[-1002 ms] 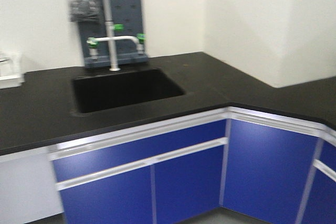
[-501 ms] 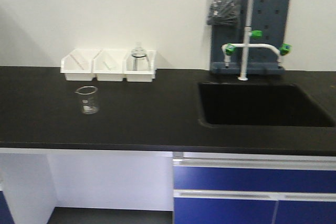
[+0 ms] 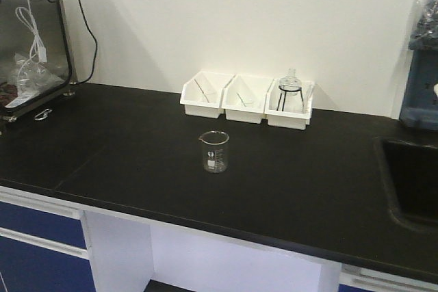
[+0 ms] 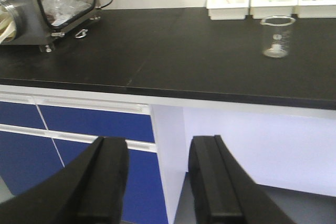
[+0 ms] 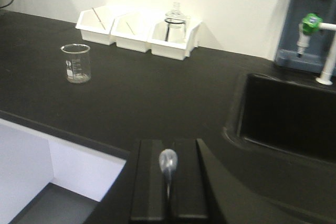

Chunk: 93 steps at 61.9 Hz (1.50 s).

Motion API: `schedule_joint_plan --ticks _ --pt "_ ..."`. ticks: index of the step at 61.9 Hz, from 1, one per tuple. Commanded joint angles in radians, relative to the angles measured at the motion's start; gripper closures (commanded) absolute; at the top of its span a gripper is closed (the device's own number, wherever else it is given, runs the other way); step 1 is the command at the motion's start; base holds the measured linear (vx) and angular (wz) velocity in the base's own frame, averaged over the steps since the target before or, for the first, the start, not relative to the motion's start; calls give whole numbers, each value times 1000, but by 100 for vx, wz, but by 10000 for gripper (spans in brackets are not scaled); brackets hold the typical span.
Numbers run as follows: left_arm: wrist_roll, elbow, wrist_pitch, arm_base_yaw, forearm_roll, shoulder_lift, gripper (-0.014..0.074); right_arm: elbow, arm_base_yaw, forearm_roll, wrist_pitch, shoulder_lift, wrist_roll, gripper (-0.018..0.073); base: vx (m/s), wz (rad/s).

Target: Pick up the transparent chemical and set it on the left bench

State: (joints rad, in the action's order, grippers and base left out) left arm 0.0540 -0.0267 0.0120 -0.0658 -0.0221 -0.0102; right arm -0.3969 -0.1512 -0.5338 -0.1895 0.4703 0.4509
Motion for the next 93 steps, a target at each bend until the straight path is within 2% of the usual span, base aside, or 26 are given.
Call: schedule_joint_plan --ticks 1,40,93 --pt "-8 -16 -78 -2 -1 -19 600 -30 4 -13 67 4 -1 567 35 28" --pt "-8 -16 -78 -2 -1 -19 600 -30 4 -13 70 4 -1 567 35 3" --pt "-8 -16 -78 -2 -1 -19 600 -30 4 -13 70 4 -1 567 19 -19"
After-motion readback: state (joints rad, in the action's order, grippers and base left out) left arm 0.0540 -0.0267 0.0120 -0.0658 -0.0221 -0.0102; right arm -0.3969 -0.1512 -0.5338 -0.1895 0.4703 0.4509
